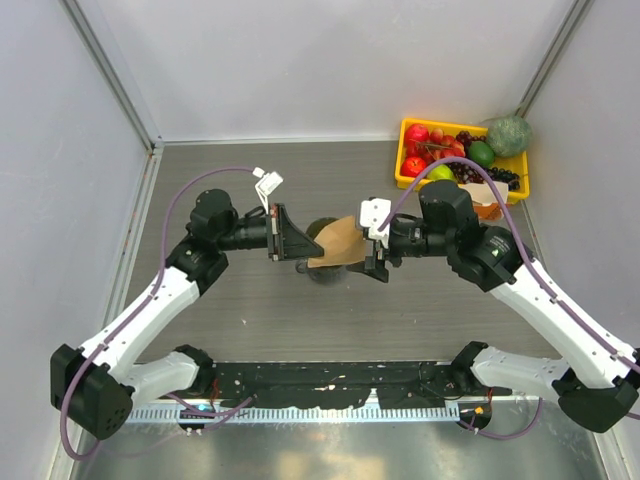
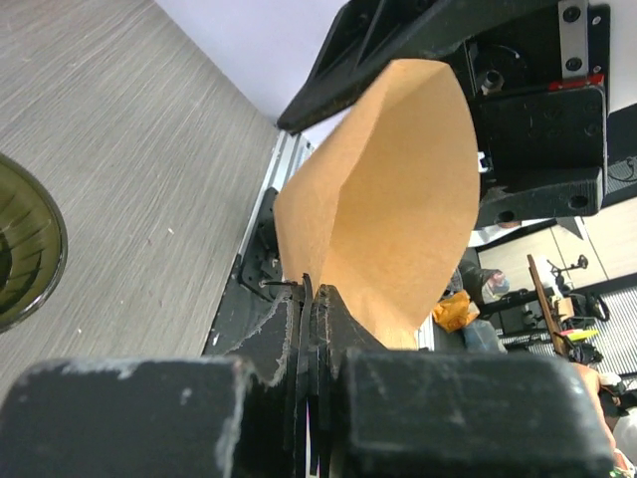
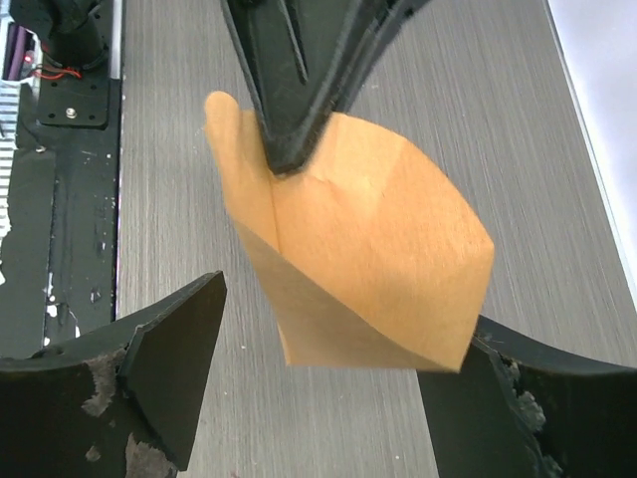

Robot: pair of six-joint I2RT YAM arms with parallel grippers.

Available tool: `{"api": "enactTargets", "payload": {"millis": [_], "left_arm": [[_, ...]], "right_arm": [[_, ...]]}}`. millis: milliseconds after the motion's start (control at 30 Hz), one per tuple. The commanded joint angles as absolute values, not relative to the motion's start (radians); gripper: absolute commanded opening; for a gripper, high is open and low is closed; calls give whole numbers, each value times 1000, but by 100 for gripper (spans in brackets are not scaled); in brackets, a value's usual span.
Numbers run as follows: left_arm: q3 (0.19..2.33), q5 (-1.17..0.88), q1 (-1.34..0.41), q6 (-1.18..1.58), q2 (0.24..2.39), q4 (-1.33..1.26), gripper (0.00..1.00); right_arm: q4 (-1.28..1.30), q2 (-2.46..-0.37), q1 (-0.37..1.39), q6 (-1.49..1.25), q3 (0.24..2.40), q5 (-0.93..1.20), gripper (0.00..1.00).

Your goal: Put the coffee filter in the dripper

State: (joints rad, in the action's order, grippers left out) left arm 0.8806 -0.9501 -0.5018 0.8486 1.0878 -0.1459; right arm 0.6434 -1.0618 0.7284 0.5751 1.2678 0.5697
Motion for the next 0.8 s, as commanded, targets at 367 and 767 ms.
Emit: {"api": "enactTargets", "payload": {"millis": [367, 767], "left_arm": [[951, -854, -474, 1032, 1111, -227, 0], [980, -848, -469, 1011, 1129, -209, 0]], "right_arm": [[506, -1043, 733, 531, 1204, 394, 80], [529, -1088, 804, 588, 1221, 367, 77]]}}
